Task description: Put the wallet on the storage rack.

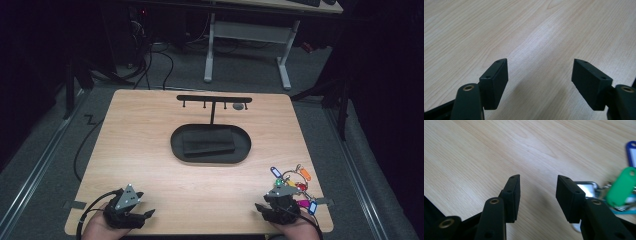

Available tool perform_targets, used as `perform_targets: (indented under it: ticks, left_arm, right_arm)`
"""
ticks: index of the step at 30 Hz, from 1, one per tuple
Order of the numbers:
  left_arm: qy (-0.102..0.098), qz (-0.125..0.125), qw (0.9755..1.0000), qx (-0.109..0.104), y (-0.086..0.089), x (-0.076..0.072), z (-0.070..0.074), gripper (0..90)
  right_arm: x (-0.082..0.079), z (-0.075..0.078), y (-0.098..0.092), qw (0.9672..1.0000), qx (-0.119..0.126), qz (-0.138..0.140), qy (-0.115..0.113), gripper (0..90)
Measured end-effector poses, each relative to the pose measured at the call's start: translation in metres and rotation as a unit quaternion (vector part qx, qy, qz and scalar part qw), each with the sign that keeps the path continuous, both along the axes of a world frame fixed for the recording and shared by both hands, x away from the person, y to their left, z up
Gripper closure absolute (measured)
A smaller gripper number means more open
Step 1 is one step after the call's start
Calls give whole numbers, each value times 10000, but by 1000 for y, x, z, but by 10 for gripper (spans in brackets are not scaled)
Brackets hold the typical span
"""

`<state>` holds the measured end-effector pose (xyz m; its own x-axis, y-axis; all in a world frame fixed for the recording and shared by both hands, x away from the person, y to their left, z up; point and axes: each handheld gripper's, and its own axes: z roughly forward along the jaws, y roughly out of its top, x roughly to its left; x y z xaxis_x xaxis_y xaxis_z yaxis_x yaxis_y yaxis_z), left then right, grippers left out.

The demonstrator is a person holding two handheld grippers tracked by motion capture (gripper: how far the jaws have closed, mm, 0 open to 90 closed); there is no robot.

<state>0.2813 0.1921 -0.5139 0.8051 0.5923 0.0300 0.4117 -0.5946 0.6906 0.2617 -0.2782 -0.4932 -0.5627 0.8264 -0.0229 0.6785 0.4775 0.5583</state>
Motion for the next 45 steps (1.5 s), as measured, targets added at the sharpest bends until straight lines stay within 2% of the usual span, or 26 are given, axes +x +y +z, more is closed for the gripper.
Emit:
perform_targets:
  ticks: [3,4,5,6,7,9,10,11,14,15,18,22,24,25,27,32,33,34,35,38,39,42,45]
  left_arm:
    - [-10,-17,10000,37,-1,0,0,298]
    - [-10,-17,10000,37,-1,0,0,299]
    - [-9,-24,10000,66,-1,-1,-1,299]
    - [-9,-24,10000,66,-1,-1,-1,299]
    - [-4,-35,9999,94,-2,0,-2,299]
    - [1,-42,9999,114,-2,0,-2,299]
    - [-10,-46,9999,153,-2,0,-3,299]
    - [-10,-46,9999,153,-2,0,-3,299]
    - [-21,-60,9998,192,-3,-1,-4,299]
    - [-24,-65,9998,199,-3,-1,-4,299]
    - [-43,-66,9996,259,-4,-1,-4,302]
    - [-83,-95,9993,347,-6,-3,-5,302]
    - [-88,-99,9993,357,-6,-3,-5,301]
    - [-88,-99,9993,357,-6,-3,-5,301]
    - [-84,-84,9993,354,-5,-3,-5,302]
    - [-89,-102,9992,383,-6,-4,-6,302]
    - [-77,-111,9991,393,-6,-4,-6,302]
    - [-77,-111,9991,393,-6,-4,-6,301]
    - [-77,-115,9991,406,-6,-4,-6,301]
    - [-60,-116,9991,395,-6,-5,-6,302]
    - [-54,-119,9992,367,-6,-5,-5,302]
    - [-76,-126,9992,371,-7,-6,-5,302]
    - [-61,-153,9990,421,-7,-6,-6,301]
  right_arm:
    - [8,10,-10,9995,-250,46,171,588]
    - [8,10,-10,9995,-250,46,171,588]
    - [14,15,-17,9985,-383,85,380,622]
    - [14,15,-17,9985,-383,85,380,622]
    - [20,21,-27,9974,-388,61,605,659]
    - [22,22,-30,9968,-449,26,655,674]
    - [28,26,-37,9950,-690,55,723,712]
    - [28,26,-37,9950,-690,55,723,712]
    - [35,28,-45,9907,-1082,79,821,760]
    - [40,26,-49,9865,-1358,98,914,789]
    - [47,24,-51,9818,-1626,112,970,819]
    - [57,23,-52,9780,-1803,83,1048,840]
    - [62,20,-52,9743,-1960,93,1108,841]
    - [62,20,-52,9743,-1960,93,1108,841]
    - [67,17,-53,9705,-2089,124,1200,839]
    - [72,14,-52,9690,-2079,167,1323,836]
    - [73,13,-51,9665,-2163,204,1369,826]
    - [73,13,-51,9665,-2163,204,1369,826]
    - [75,12,-50,9637,-2271,278,1377,816]
    - [77,11,-49,9625,-2290,309,1423,811]
    - [79,9,-48,9608,-2303,375,1499,811]
    - [81,8,-47,9591,-2338,415,1540,812]
    - [84,8,-47,9588,-2305,475,1591,814]
